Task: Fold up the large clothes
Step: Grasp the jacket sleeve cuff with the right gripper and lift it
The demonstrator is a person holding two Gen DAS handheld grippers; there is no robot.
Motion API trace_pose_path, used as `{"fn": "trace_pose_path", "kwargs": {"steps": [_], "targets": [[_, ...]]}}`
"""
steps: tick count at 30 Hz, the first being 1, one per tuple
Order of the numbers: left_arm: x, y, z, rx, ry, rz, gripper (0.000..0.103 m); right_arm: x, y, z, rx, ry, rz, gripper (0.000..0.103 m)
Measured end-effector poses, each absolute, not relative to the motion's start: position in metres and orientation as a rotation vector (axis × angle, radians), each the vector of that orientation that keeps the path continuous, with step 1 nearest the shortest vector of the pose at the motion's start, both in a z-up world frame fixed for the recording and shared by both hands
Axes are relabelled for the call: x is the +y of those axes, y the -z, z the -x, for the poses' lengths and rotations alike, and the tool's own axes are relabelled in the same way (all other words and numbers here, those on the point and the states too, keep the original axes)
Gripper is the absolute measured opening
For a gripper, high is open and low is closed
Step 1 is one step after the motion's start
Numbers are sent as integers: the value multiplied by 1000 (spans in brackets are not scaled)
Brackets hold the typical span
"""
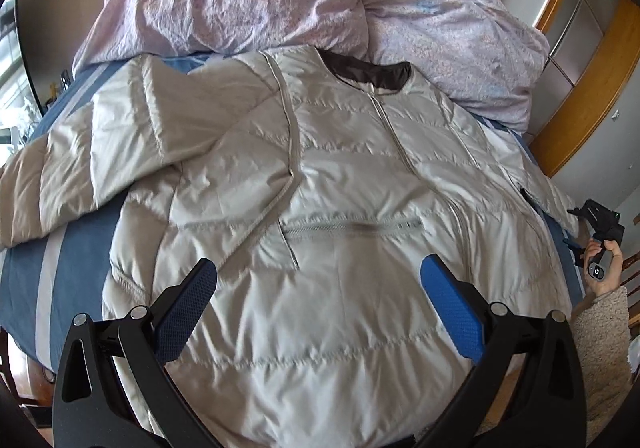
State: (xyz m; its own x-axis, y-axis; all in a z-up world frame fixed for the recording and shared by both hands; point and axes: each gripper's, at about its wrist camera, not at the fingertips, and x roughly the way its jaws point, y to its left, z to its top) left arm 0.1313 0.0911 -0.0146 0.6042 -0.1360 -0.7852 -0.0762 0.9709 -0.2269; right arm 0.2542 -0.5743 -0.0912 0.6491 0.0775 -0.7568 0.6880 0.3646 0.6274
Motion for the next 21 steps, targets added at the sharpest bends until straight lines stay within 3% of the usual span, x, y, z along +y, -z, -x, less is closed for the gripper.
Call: {"fn": "trace_pose_path", "kwargs": {"steps": [4, 11, 15, 21], "targets": [[97, 14, -139, 884, 3, 246, 102, -587, 97, -265, 771, 486, -1151, 50], [116, 10, -139, 721, -96, 252, 102, -582, 84, -284, 782, 574, -962, 15], [128, 9, -136, 660, -116, 276, 102, -564, 56, -293, 747, 613, -774, 7], [144, 10, -133, 655, -136, 265, 102, -520, -3, -307, 641, 585, -523, 5]]}}
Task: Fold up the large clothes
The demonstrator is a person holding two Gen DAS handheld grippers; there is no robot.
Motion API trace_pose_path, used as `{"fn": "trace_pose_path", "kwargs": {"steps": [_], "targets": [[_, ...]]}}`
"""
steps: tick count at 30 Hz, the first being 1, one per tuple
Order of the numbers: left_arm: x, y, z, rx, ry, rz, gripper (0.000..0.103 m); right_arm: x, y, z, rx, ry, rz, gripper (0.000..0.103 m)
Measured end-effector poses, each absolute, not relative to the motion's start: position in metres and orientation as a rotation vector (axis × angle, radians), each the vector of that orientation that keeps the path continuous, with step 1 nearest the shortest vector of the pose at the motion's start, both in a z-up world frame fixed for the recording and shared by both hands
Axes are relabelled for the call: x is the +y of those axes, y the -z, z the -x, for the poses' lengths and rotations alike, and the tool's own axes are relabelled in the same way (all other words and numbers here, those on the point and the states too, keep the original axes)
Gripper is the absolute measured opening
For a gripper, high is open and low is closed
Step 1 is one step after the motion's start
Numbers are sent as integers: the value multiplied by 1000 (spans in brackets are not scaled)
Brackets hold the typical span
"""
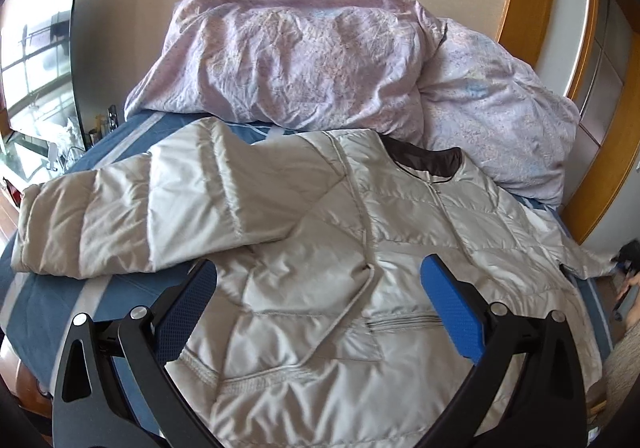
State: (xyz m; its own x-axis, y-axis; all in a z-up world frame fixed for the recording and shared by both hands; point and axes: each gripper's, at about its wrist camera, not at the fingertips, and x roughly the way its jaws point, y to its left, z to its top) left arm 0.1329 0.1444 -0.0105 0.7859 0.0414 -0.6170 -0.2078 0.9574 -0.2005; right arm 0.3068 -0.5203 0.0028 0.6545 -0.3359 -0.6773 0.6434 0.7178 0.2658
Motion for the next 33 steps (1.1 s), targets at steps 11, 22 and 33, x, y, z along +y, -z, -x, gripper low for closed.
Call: {"fn": "trace_pose_path", "kwargs": {"steps": [11, 22, 33], "targets": [[192, 17, -122, 671, -180, 423, 102, -367, -98, -325, 444, 264, -170, 5], [177, -1, -144, 652, -59, 418, 102, -242, -77, -327, 485, -1, 36, 5], [115, 1, -255, 809, 267, 579, 102, -138, -16, -330, 663, -235, 89, 4]]}}
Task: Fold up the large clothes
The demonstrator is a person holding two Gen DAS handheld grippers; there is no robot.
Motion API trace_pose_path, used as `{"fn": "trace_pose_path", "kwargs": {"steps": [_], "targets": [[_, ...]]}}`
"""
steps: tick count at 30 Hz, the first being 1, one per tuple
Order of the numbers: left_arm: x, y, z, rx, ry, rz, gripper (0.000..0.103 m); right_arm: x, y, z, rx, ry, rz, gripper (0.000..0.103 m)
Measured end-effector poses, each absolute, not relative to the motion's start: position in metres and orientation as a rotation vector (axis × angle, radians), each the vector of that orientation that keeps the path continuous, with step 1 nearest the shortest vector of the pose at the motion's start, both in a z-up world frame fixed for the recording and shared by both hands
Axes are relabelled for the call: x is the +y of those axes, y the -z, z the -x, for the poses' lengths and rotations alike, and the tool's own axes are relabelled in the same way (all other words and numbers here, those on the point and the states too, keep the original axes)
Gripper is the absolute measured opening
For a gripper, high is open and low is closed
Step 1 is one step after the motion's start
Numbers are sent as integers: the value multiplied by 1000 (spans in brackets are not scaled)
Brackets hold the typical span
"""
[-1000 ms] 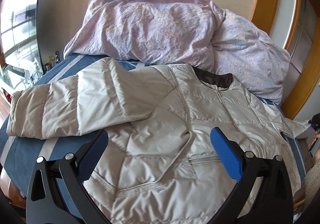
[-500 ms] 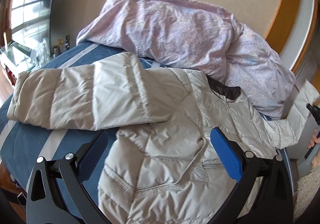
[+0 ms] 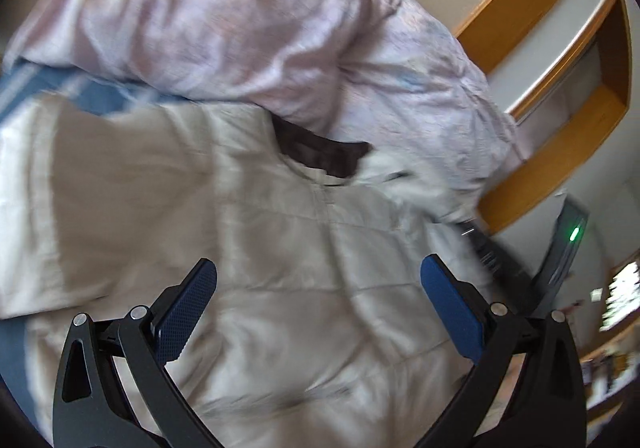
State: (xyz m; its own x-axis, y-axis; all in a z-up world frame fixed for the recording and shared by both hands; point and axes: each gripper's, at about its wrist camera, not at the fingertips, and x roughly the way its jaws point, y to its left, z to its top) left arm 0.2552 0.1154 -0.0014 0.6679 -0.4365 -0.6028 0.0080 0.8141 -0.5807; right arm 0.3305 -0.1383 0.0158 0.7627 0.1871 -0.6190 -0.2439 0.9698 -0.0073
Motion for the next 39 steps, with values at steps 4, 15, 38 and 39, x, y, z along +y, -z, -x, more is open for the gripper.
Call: {"fn": "trace_pose_path", "kwargs": {"steps": [4, 15, 38, 39], "targets": [[100, 27, -297, 927, 329, 752, 102, -127, -7, -330, 686, -272, 94, 4], [85, 71, -352, 1034, 314, 902, 77, -98, 22, -319, 765, -375, 198, 6], [108, 81, -343, 1000, 34, 660, 18, -110, 26, -337, 949, -313, 64, 55], [106, 82, -343, 1003, 21, 639, 19, -103, 30, -340, 965, -314, 71, 55]]}}
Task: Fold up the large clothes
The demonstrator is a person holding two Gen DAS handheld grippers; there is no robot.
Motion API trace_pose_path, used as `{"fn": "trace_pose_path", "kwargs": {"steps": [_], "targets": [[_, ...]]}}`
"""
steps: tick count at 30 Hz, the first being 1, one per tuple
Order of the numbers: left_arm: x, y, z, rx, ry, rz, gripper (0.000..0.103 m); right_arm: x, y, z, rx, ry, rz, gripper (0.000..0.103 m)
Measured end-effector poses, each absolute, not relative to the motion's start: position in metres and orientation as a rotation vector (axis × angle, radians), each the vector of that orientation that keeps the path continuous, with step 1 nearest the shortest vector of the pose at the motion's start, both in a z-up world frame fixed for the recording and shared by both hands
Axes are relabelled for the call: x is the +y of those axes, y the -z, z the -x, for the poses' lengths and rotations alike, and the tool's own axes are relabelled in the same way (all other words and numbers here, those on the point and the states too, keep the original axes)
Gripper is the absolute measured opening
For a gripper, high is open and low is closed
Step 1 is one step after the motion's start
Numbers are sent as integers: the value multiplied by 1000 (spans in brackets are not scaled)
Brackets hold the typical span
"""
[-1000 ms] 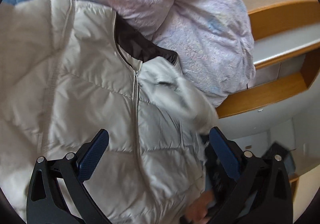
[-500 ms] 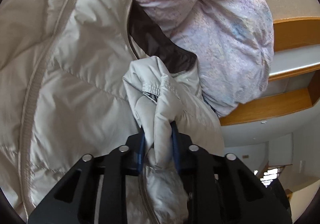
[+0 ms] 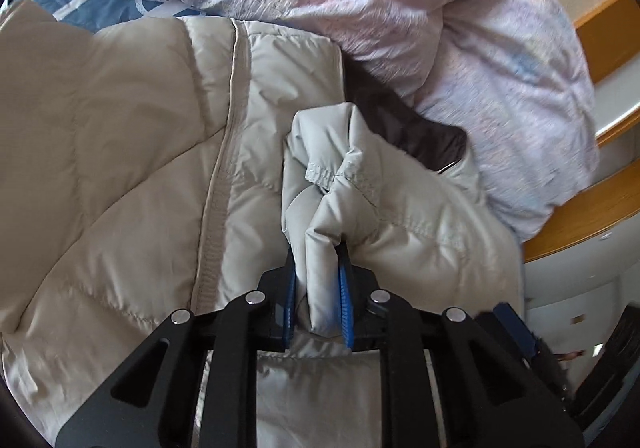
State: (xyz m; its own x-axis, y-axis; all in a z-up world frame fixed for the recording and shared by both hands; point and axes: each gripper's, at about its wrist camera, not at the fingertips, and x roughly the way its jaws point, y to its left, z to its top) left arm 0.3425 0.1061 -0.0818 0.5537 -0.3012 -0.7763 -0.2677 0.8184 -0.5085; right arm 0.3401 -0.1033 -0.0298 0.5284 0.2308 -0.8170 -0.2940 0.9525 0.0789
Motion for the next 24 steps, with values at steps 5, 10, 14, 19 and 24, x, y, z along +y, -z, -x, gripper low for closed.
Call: {"fn": "trace_pose_path", "kwargs": {"steps": [5, 10, 14, 19, 24], "targets": [[113, 78, -338, 1009, 11, 636, 41, -67, 48, -349, 1018, -324, 146, 54], [143, 49, -297, 925, -2, 653, 62, -35, 76, -348, 1046, -244, 383, 57], [175, 30, -242, 858, 17, 680, 71, -28, 75, -345, 1035, -235, 447, 57], [244, 23, -159, 778, -114, 726, 76, -63, 47, -340, 1070, -301, 209, 59], [331, 53, -96, 747, -346, 899, 76, -77, 23, -323, 1045, -356, 109, 63]]}}
